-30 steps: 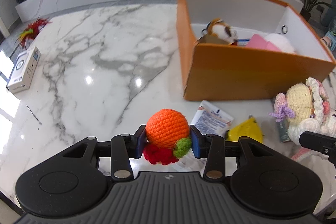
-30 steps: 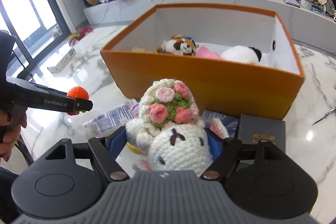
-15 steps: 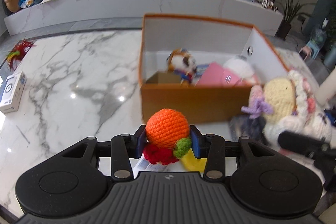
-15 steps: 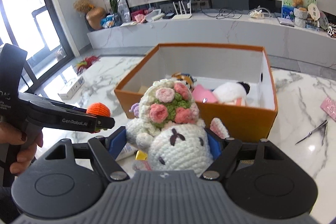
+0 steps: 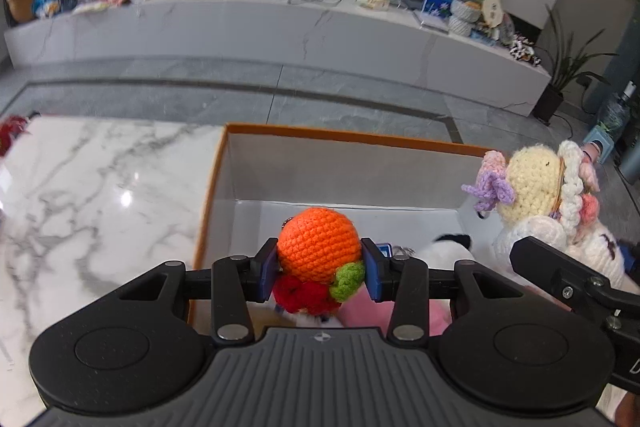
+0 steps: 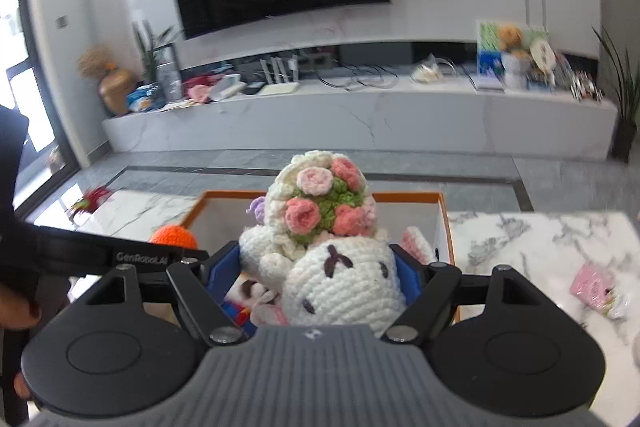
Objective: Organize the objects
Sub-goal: 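Lift the crochet fruit and bunny and carry both over the orange box, then lower both crochet toys into the box and open both tools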
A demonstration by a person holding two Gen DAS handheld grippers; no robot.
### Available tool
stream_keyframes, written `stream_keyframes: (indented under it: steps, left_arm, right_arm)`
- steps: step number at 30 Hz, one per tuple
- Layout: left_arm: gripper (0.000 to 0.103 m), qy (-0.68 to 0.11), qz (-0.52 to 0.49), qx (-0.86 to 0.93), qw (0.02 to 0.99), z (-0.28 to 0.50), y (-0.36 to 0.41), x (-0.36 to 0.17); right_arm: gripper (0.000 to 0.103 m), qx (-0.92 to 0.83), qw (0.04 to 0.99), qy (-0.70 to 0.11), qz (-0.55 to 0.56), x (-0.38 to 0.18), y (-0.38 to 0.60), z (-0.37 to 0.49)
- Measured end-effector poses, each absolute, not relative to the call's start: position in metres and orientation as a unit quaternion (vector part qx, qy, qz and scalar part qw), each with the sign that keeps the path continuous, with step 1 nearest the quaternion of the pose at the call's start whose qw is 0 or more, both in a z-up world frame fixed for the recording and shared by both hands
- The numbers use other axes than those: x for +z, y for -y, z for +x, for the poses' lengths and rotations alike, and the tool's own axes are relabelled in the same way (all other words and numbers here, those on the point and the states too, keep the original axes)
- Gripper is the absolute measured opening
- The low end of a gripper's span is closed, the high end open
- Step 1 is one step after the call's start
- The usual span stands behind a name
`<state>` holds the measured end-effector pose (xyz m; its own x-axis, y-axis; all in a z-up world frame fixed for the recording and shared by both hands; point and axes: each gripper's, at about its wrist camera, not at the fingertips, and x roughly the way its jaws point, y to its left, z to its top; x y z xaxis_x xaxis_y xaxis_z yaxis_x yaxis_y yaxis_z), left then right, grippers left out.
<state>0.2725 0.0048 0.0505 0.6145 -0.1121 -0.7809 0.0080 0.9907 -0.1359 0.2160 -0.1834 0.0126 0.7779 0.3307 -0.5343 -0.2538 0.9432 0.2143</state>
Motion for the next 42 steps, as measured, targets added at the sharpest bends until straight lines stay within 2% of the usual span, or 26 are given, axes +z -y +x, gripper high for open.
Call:
stream_keyframes:
  steps: [12, 17, 29, 35, 42]
  left_arm:
    - [0.049, -0.477, -0.017, 0.013, 0.879, 0.331, 0.006, -0.001]
    - [0.049, -0.480, -0.001, 0.023, 0.877, 0.332, 0.012, -0.004]
    - [0.052, -0.488, 0.020, 0.029, 0.872, 0.331, 0.019, -0.005]
    - [0.053, -0.497, 0.014, 0.018, 0.867, 0.331, 0.015, -0.001]
    - [0.055, -0.494, 0.004, 0.022, 0.869, 0.328, 0.014, 0.003]
  right_arm:
    - [0.078, 0.154, 0.921, -0.349, 0.084, -0.040, 0.164, 0.300]
    - [0.078, 0.148, 0.908, -0.379, 0.096, -0.057, 0.162, 0.314]
    - [0.081, 0.113, 0.905, -0.402, 0.083, -0.059, 0.159, 0.316]
    - [0.086, 0.111, 0.908, -0.393, 0.089, -0.056, 0.163, 0.315]
    - [0.087, 0.110, 0.913, -0.385, 0.082, -0.050, 0.164, 0.311]
